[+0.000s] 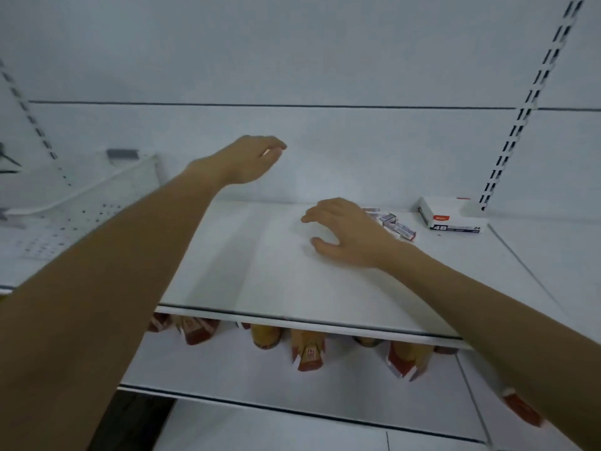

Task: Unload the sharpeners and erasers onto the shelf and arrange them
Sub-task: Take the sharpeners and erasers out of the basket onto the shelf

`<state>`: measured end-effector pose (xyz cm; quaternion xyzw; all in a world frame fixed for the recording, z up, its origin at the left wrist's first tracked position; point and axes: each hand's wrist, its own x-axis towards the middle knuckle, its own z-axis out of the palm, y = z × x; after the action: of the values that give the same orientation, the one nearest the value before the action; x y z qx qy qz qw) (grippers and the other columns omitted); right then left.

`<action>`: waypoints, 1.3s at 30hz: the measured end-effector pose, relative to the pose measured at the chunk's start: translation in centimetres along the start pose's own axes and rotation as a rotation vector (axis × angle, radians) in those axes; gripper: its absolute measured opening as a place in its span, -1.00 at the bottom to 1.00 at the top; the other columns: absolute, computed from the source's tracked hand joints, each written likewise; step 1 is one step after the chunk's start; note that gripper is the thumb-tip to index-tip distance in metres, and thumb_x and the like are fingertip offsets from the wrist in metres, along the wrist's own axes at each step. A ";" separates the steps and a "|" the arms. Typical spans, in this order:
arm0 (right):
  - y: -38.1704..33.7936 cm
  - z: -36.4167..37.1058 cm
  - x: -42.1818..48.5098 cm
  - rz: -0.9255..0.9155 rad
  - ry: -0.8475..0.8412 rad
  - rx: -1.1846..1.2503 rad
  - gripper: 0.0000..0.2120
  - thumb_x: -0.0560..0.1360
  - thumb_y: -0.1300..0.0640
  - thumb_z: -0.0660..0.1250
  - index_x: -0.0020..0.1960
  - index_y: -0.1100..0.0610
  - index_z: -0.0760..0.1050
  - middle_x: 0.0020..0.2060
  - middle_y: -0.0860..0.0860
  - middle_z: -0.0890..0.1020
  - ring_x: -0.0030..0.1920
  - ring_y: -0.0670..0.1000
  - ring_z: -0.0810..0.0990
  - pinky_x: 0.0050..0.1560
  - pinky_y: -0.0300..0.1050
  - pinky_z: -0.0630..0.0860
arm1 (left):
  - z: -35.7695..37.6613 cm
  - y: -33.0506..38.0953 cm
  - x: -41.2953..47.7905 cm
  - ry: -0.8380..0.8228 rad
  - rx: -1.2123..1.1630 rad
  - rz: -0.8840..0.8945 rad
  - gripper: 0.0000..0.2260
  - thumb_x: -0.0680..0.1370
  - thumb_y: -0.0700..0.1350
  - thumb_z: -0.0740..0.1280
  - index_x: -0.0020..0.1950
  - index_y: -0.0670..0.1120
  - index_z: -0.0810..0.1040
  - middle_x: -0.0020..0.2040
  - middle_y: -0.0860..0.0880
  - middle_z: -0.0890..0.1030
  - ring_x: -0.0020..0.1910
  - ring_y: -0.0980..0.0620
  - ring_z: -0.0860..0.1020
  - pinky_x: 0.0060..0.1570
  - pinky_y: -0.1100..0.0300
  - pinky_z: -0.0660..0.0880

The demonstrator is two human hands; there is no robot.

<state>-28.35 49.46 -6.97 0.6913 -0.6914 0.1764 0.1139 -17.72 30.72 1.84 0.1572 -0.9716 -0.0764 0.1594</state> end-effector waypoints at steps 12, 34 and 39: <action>-13.3 -1.3 16.0 -0.190 -0.122 -0.158 -0.58 0.58 -0.04 0.12 0.41 0.05 0.27 0.37 0.02 0.36 0.30 0.08 0.35 0.29 -0.09 0.25 | -15.5 -9.0 -8.8 0.023 0.442 -0.058 -0.65 0.63 0.03 0.01 0.32 -0.06 0.39 0.28 -0.11 0.46 0.25 -0.13 0.41 0.22 -0.02 0.33; -18.6 7.3 34.2 0.111 -0.329 -0.069 -0.61 0.57 -0.11 0.08 0.33 0.02 0.35 0.24 0.03 0.46 0.16 0.02 0.45 0.15 -0.08 0.37 | -13.6 -30.8 -14.1 -0.296 0.127 -0.076 -0.70 0.55 -0.16 0.29 0.28 -0.03 0.42 0.22 0.00 0.51 0.03 0.09 0.50 0.07 0.22 0.40; -16.5 8.9 36.8 0.137 -0.486 -0.040 -0.67 0.55 -0.08 0.17 0.24 0.02 0.44 0.18 -0.01 0.52 0.11 -0.02 0.47 0.09 -0.18 0.34 | -11.5 -33.3 -10.6 -0.467 0.178 -0.034 -0.62 0.47 -0.21 0.39 0.26 0.00 0.45 0.21 0.02 0.53 0.09 0.09 0.48 0.06 0.23 0.39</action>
<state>-11.79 12.49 1.08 0.6626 -0.7470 -0.0014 -0.0544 5.02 1.85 2.93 0.1652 -0.9822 -0.0274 -0.0853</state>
